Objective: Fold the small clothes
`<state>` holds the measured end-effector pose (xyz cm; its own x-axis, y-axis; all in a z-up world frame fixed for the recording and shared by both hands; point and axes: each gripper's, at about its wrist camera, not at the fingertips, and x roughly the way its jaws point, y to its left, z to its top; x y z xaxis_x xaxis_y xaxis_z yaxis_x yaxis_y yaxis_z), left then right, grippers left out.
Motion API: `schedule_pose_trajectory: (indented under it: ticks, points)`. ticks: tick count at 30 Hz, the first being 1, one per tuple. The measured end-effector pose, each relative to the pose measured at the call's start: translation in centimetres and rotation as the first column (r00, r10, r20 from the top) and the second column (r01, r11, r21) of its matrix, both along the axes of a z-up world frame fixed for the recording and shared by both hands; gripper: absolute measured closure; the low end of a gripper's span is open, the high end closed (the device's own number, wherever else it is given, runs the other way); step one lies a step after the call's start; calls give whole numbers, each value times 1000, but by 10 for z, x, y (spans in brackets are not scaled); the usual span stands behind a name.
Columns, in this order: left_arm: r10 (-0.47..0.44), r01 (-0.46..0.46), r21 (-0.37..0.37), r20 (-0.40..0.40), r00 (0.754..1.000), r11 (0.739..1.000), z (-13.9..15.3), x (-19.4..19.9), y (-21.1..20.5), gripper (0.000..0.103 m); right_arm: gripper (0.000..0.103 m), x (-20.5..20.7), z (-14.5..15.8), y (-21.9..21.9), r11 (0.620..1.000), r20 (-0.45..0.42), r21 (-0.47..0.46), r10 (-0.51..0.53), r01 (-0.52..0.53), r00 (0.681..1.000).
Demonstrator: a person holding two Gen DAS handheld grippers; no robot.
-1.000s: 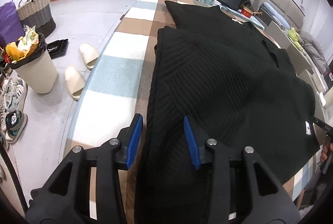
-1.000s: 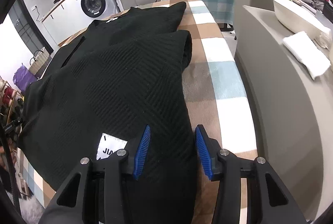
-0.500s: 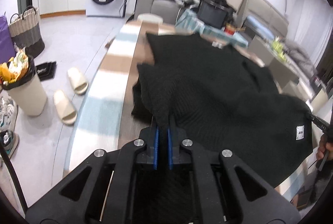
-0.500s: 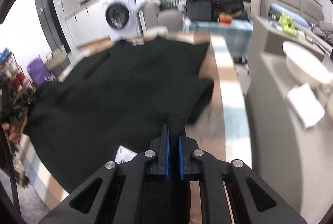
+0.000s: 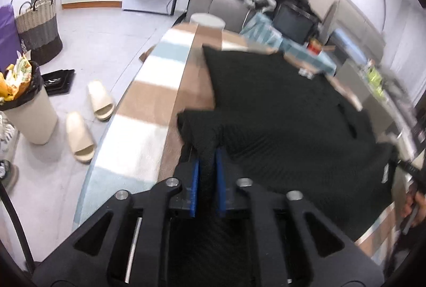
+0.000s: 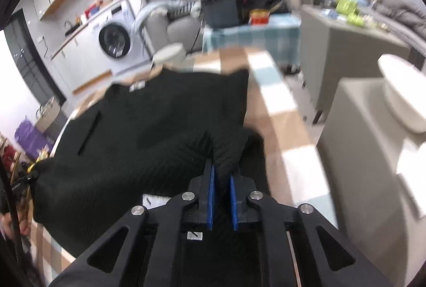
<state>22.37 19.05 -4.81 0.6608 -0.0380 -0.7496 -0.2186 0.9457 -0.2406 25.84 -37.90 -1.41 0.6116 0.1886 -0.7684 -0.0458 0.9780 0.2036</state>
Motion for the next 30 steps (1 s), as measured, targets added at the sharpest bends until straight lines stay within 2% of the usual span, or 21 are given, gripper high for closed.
schedule_pose_trajectory:
  ticks: [1,2,3,4,9,12,13,15,16,17,18,20,23,27,30]
  points:
    - [1,-1,9,-5,1000,1000,-3,-1,0,67,81,-1,-4,-1,1000,-15,-12,5,-5,1000]
    - [10,-10,10,-8,1000,1000,-7,-1,1,47,68,-3,-6,-3,1000,-23,-28,2,-3,1000]
    - [21,-21,6,-7,1000,1000,-10,-1,3,41,50,-4,-9,-6,1000,-26,-25,-2,1,1000]
    - [33,-33,-1,-7,999,999,-12,0,5,39,46,-6,-11,-7,1000,-31,-20,-5,5,999]
    - [4,-6,-43,-41,999,999,-24,24,3,39,45,4,-25,-11,999,-41,48,17,-15,999]
    - [-37,35,-52,-55,998,998,-30,44,-7,50,46,14,-30,-3,997,-39,58,56,-54,998]
    - [-45,42,-48,-67,997,998,-31,49,-11,57,46,16,-31,1,997,-37,48,66,-64,997]
    - [-61,61,-2,-76,995,998,-31,57,-21,65,56,21,-33,8,996,-42,29,80,-79,996]
    - [-79,80,3,-78,994,997,-32,61,-24,74,60,23,-33,11,996,-43,18,87,-86,995]
    - [-86,86,-3,-72,994,996,-31,62,-26,78,69,25,-34,15,995,-39,8,100,-100,994]
    - [-87,87,-4,-70,994,996,-32,62,-27,79,78,27,-35,18,994,-44,7,111,-111,993]
    - [-94,94,1,-65,993,996,-31,60,-28,82,82,28,-37,25,992,-65,-14,123,-124,990]
    - [-102,102,0,-62,993,995,-30,53,-30,83,84,20,-36,34,987,-68,-46,149,-152,987]
    - [-118,120,31,-65,991,992,-27,39,-37,83,84,11,-37,32,987,-74,-20,156,-158,985]
    - [-121,123,28,-70,990,992,-26,24,-36,83,84,-1,-37,32,986,-81,-20,163,-165,983]
